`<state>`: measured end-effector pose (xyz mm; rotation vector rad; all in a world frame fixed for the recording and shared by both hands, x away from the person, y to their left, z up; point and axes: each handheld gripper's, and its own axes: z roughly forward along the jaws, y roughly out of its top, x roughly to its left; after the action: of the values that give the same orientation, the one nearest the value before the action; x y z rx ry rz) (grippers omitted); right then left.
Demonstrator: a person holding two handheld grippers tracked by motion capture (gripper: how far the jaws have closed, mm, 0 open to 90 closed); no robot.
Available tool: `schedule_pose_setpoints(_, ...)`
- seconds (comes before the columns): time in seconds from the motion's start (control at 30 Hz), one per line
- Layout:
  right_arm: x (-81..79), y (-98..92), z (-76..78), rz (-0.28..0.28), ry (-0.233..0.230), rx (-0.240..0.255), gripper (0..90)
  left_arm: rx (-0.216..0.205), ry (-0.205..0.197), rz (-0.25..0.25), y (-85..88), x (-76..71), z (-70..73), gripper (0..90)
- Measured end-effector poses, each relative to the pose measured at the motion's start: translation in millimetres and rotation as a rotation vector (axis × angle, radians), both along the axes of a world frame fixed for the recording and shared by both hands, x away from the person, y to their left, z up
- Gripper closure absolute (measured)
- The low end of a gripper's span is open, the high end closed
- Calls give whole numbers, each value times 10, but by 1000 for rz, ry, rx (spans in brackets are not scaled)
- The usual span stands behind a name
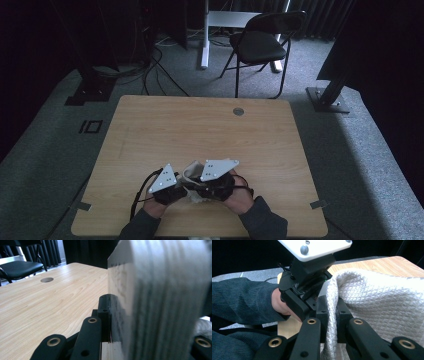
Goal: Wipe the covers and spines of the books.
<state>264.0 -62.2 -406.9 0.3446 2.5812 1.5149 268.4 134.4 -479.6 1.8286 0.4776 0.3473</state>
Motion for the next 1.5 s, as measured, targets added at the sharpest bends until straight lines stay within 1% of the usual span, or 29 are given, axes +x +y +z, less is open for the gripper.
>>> schedule_pose_setpoints(0.43,-13,76,9,28,-8,-6,848,6,-1,2,-3,5,-8,780)
schedule_pose_setpoints(0.5,-19,86,11,38,-11,0,849,2,-4,-2,-6,0,6,780)
schedule_pose_setpoints(0.73,-16,92,18,41,-11,15,849,2,-14,10,0,-8,26,779)
schedule_pose_setpoints(0.9,-16,83,18,40,-7,24,849,14,-22,13,6,-12,37,780)
schedule_pose_setpoints(1.17,-4,47,21,25,-13,35,850,3,-18,13,31,-12,47,780)
schedule_pose_setpoints(1.5,46,-39,9,-4,-5,48,850,-13,-14,15,66,-8,66,780)
